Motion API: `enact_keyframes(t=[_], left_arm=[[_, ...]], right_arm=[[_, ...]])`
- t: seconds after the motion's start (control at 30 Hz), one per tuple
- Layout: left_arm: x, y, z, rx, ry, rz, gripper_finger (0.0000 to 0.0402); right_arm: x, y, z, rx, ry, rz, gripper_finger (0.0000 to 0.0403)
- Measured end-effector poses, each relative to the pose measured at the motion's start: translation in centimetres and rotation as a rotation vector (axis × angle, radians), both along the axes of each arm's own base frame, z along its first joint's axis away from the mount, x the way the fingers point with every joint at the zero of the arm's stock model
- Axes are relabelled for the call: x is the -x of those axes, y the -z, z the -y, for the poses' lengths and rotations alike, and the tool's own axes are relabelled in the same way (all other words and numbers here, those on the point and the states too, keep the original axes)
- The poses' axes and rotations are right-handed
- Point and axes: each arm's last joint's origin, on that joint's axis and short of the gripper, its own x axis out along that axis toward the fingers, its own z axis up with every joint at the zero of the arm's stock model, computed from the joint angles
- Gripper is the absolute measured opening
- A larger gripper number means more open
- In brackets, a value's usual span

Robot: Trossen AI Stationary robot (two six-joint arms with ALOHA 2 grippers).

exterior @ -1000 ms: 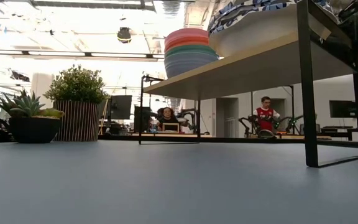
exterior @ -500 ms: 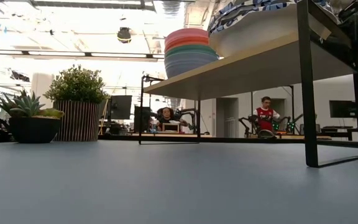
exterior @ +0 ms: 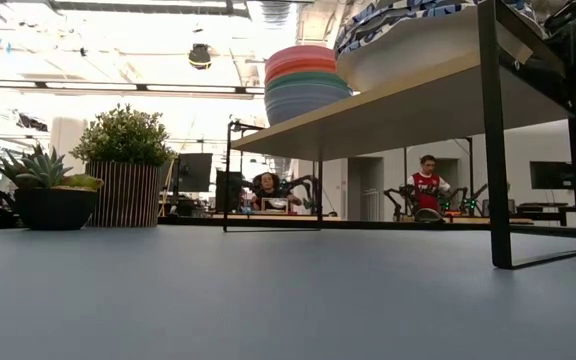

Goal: Place and stack plates onto a shelf
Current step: Return to Home Position

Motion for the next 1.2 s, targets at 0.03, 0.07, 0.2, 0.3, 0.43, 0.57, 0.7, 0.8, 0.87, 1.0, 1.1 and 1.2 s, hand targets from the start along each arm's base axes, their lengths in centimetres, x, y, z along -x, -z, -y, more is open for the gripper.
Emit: enact_keyframes(t=[0.03, 0.07, 0.2, 0.3, 0.43, 0.57, 0.7, 0.8, 0.87, 1.0, 1.1, 1.2], left_arm=[[-0.03, 0.00, 0.00, -0.001, -0.011, 0.003, 0.0222], [-0.06, 0.00, 0.00, -0.002, -0.021, 0.009, 0.0222], [-0.14, 0.01, -0.01, -0.004, -0.049, 0.005, 0.0222], [-0.15, 0.01, -0.01, -0.004, -0.052, 0.006, 0.0222], [-0.15, 0.01, -0.01, -0.005, -0.052, 0.009, 0.0221], [-0.15, 0.01, -0.01, -0.005, -0.052, 0.009, 0.0221], [-0.15, 0.01, -0.01, -0.005, -0.052, 0.009, 0.0221], [-0.15, 0.02, -0.01, -0.005, -0.052, 0.009, 0.0221], [-0.15, 0.02, -0.01, -0.005, -0.052, 0.009, 0.0221], [-0.15, 0.02, -0.01, -0.005, -0.052, 0.009, 0.0221], [-0.15, 0.02, -0.01, -0.005, -0.052, 0.009, 0.0221], [-0.16, 0.04, -0.01, -0.006, -0.052, 0.009, 0.0221]], right_arm=[[0.00, 0.00, 0.00, 0.000, 0.000, 0.000, 0.0058], [0.00, 0.01, 0.00, 0.000, 0.000, 0.000, 0.0058], [0.00, 0.00, 0.00, 0.000, 0.000, 0.000, 0.0058], [0.00, 0.00, 0.00, 0.000, 0.000, 0.001, 0.0058], [0.00, 0.01, 0.00, 0.000, 0.000, 0.000, 0.0058], [0.00, 0.00, 0.00, 0.000, 0.000, 0.001, 0.0058], [0.00, -0.01, 0.00, 0.000, 0.000, 0.001, 0.0058], [0.00, 0.00, 0.00, 0.000, 0.000, 0.001, 0.0058], [0.00, 0.00, 0.00, 0.000, 0.000, 0.001, 0.0058], [0.00, 0.00, 0.00, 0.000, 0.000, 0.001, 0.0058], [0.00, -0.01, 0.00, 0.000, 0.000, 0.001, 0.0058], [0.00, 0.00, 0.00, 0.000, 0.000, 0.001, 0.0058]])
